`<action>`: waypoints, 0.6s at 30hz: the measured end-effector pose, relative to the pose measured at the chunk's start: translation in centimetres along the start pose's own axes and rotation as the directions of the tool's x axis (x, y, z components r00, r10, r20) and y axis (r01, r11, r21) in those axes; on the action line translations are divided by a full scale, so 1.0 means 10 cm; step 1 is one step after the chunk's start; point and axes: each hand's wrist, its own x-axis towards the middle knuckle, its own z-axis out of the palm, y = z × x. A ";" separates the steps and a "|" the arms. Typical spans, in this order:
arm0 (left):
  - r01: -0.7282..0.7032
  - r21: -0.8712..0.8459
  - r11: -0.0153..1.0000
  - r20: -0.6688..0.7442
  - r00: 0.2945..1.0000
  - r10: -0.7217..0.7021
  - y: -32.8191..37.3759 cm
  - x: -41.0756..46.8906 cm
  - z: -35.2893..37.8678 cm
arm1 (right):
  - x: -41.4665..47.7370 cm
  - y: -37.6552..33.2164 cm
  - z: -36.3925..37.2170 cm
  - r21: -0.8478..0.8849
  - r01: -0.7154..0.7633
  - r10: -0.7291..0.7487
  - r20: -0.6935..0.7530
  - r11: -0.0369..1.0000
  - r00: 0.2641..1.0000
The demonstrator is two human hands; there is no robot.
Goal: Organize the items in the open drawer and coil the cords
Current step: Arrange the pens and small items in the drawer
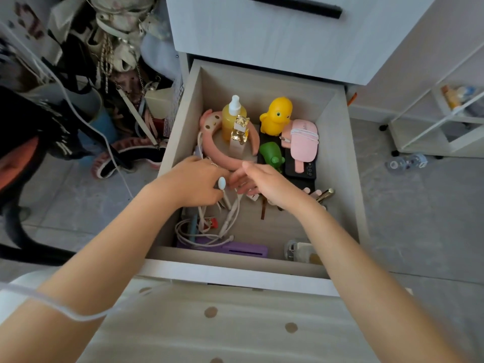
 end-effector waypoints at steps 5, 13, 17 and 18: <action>0.059 0.079 0.995 0.029 0.998 -0.061 0.03 -0.02 -0.04 | 0.12 0.28 0.15 -0.767 0.153 -0.157 0.069 0.623 0.985; 0.145 0.095 0.985 -0.090 0.987 -0.137 0.06 -0.03 -0.07 | 0.12 0.29 0.42 -0.960 0.268 -0.165 0.253 0.076 0.953; 0.174 0.174 0.969 -0.106 0.982 -0.157 -0.07 0.00 -0.07 | 0.09 0.29 0.43 -0.940 0.341 -0.213 0.333 0.000 0.918; 0.171 0.181 0.969 -0.093 0.983 -0.156 -0.08 0.00 -0.08 | 0.11 0.29 0.44 -0.940 0.338 -0.208 0.341 -0.052 0.917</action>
